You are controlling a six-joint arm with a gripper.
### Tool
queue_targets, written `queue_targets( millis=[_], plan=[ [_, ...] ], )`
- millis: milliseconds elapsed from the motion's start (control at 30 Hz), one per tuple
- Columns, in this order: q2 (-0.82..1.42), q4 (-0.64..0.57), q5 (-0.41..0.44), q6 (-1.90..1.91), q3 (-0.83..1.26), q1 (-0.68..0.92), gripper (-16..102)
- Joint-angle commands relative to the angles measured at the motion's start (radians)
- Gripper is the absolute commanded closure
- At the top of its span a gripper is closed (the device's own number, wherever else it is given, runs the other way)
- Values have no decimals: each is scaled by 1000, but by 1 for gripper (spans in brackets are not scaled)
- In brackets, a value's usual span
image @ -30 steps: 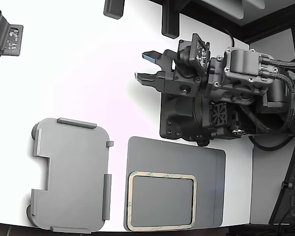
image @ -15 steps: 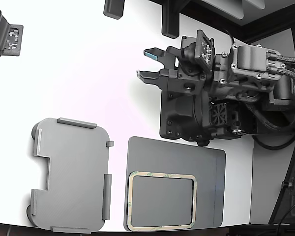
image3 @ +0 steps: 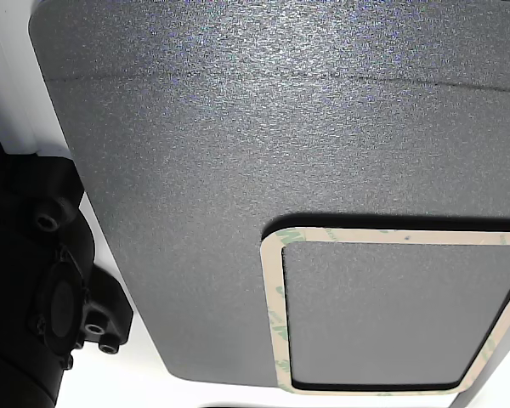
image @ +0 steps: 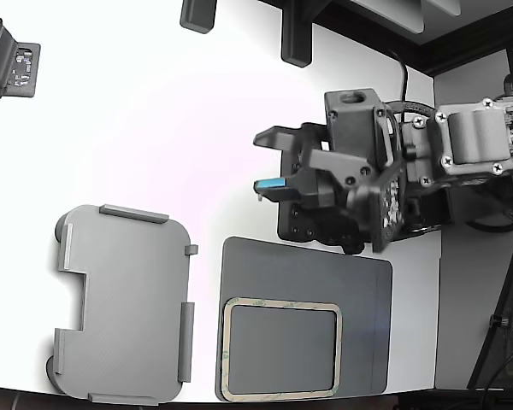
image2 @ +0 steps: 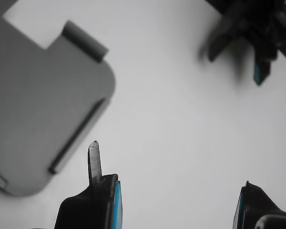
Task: Grab top frame and put it into gray box.
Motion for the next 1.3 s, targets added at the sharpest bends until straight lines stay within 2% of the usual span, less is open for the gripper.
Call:
queue_targets(
  millis=[0, 100, 200, 333, 400, 533, 567, 600, 667, 733, 800, 1033, 1267],
  plan=[
    [-57, 57, -51, -354, -130, 52, -13],
    [-118, 118, -104, -522, -189, 117, -11],
    [-173, 175, -115, -670, -225, 201, -11],
    [-282, 284, -17, -914, -308, 367, -13],
    [-351, 324, -26, -980, -359, 431, -3],
    [-439, 367, -35, -1022, -428, 558, 3],
    [-459, 374, -44, -1034, -448, 588, 7],
    [-479, 383, -72, -1057, -468, 601, 13],
    [-528, 414, -138, -1106, -522, 617, 14],
    [-580, 442, -187, -1166, -568, 635, 10],
    [-601, 442, -201, -1166, -563, 664, 1],
    [-716, 442, -120, -1147, -568, 802, -13],
    [-802, 442, -100, -1115, -540, 907, -14]
  ],
)
